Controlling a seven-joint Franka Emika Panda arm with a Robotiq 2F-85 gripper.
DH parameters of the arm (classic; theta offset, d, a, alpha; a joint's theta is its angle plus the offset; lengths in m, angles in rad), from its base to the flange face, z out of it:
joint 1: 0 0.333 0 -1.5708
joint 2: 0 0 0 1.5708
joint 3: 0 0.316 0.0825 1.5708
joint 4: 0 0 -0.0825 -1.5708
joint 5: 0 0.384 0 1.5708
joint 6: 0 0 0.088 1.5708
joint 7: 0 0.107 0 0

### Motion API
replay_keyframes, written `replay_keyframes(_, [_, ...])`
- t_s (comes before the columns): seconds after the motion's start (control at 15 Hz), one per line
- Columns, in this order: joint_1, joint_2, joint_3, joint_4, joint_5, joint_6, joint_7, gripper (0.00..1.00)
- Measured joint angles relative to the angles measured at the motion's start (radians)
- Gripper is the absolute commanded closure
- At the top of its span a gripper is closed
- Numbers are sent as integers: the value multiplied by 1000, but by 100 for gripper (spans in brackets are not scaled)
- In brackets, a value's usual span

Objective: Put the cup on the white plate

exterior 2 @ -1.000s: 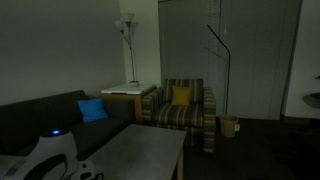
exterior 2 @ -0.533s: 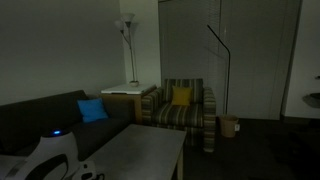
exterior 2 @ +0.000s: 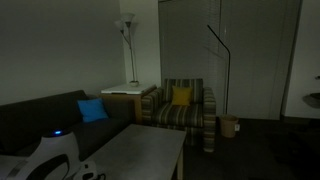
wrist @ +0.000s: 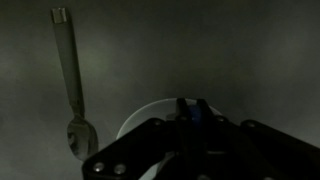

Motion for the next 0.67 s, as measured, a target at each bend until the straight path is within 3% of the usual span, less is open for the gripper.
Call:
replay_keyframes(0.53, [0, 0, 3, 0, 0, 0, 0, 97])
replay_keyframes(0.67, [0, 0, 4, 0, 0, 0, 0, 88])
